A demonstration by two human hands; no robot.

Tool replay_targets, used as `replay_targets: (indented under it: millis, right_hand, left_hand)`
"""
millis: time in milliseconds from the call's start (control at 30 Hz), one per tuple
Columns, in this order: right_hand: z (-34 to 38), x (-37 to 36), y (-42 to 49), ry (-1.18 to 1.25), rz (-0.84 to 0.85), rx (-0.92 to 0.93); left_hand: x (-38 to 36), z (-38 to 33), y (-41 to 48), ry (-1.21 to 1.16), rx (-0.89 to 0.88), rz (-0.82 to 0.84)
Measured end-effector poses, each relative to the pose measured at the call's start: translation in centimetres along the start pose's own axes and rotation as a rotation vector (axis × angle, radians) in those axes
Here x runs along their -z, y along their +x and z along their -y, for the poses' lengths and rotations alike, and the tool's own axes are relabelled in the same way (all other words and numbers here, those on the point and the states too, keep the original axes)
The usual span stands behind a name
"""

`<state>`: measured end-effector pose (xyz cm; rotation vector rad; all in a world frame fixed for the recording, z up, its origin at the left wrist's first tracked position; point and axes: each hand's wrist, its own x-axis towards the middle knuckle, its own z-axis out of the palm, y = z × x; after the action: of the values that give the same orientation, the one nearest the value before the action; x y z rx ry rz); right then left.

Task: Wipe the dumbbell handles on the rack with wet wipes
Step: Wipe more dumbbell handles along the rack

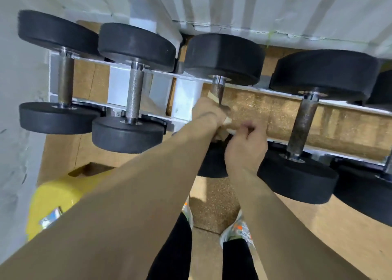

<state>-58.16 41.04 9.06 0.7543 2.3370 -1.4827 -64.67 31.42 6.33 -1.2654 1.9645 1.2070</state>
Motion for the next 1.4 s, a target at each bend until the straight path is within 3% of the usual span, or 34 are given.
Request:
replay_targets:
  millis: [100, 167, 233, 333, 400, 433, 600, 767, 833, 900, 1033, 1100, 1267, 1400]
  right_hand:
    - [-0.8, 1.7, -0.8, 0.033, 0.067, -0.053]
    - [-0.8, 2.6, -1.0, 0.058, 0.12, -0.041]
    - [-0.5, 2.8, -0.5, 0.096, 0.136, -0.043]
    - [0.3, 2.2, 0.7, 0.132, 0.126, -0.07]
    - [0.9, 1.6, 1.3, 0.136, 0.127, -0.089]
    - [1.1, 1.3, 1.5, 0.143, 0.128, -0.101]
    - [1.0, 1.1, 1.4, 0.115, 0.195, -0.175]
    - [1.2, 1.6, 0.1, 0.09, 0.196, -0.197]
    - [1.7, 1.9, -0.1, 0.065, 0.207, -0.186]
    - [1.9, 2.1, -0.3, 0.052, 0.226, -0.175]
    - [2.3, 2.7, -0.9, 0.055, 0.366, -0.105]
    - [2.5, 3.2, -0.9, 0.1, 0.487, -0.087]
    - [2.8, 5.6, -0.1, 0.12, 0.69, -0.185]
    - [3.1, 8.3, 1.2, 0.121, 0.716, -0.153]
  left_hand:
    - [-1.4, -1.5, 1.3, -0.066, -0.047, -0.2]
    - [-1.1, -2.4, 2.7, -0.115, -0.093, -0.166]
    - [0.2, -2.7, 3.5, -0.257, -0.123, 0.043]
    - [2.2, -2.0, 3.2, -0.38, -0.036, 0.53]
    - [2.4, -1.3, 3.7, -0.428, 0.022, 0.704]
    - [2.4, -0.9, 4.1, -0.45, 0.028, 0.715]
    - [2.9, 2.3, 2.8, -0.234, 0.042, 0.671]
    - [3.9, 3.1, 1.2, 0.067, -0.084, 0.549]
    - [4.6, 3.0, 0.2, 0.316, -0.181, 0.402]
    - [5.2, 3.2, -1.7, 0.418, -0.243, 0.241]
    - [6.5, 3.8, -6.4, 0.146, -0.376, 0.037]
    - [6.9, 3.7, -8.9, 0.003, -0.404, 0.073]
    - [7.1, 3.6, -11.8, -0.252, -0.376, 0.401]
    - [6.6, 3.2, -11.2, -0.238, -0.34, 0.278]
